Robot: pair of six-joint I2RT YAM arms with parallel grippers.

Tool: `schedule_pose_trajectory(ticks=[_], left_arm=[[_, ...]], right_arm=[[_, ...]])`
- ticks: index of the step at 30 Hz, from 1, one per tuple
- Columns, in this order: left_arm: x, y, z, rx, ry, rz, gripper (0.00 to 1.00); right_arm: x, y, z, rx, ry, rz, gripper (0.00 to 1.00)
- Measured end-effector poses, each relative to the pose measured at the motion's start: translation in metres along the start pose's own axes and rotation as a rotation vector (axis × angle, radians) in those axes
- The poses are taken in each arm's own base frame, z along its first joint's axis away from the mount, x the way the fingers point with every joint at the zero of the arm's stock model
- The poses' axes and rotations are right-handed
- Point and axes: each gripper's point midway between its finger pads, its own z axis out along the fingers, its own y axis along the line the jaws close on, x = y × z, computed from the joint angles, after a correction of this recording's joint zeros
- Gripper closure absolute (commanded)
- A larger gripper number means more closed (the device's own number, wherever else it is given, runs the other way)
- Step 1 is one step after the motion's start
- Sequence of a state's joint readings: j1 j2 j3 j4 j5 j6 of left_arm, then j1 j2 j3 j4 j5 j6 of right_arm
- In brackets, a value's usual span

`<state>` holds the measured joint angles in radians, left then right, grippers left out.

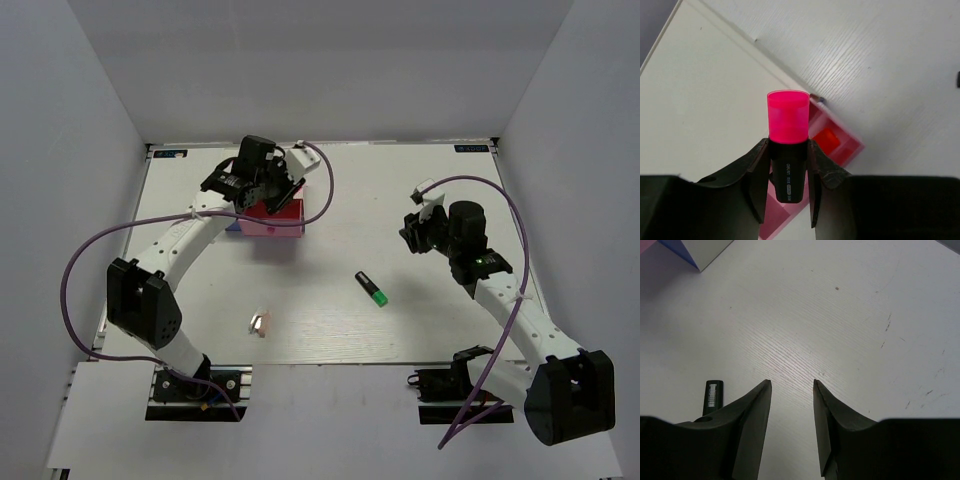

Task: Sort the stationery into containers
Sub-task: Place the pen in the drawer.

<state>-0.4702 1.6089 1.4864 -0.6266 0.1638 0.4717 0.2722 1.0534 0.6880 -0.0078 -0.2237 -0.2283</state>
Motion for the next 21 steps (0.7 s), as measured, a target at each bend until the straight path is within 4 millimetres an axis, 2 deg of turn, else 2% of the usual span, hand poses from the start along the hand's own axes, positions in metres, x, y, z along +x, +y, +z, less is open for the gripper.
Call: schedule_pose_trajectory(ticks=[5,9,15,18,19,21], left_arm=[[0.021,0.020,0.007,-0.063,0.024,0.005,1.00],[0.023,0.031,0.007,-0.092,0.015,0.006,0.90],[0.029,0.028,0.009,-0.088,0.007,0.008,0.86],[0.035,0.023,0.009,-0.074,0.014,0.006,0.78],[0.036,0.022,0.008,-0.073,0.013,0.005,0.70],[0.039,0.019,0.006,-0.071,0.014,0.002,0.60]], right_arm=[[0.000,-0.001,0.000,0.003,0.000,-0.003,0.55],[0.000,-0.002,0.000,0.004,0.001,-0.006,0.55],[0.004,-0.004,0.002,0.007,0.013,0.000,0.55],[0.008,-0.004,0.004,0.002,0.025,0.003,0.55],[0.009,-0.003,0.005,-0.001,0.028,0.004,0.55],[0.011,-0.003,0.007,-0.008,0.035,0.007,0.55]])
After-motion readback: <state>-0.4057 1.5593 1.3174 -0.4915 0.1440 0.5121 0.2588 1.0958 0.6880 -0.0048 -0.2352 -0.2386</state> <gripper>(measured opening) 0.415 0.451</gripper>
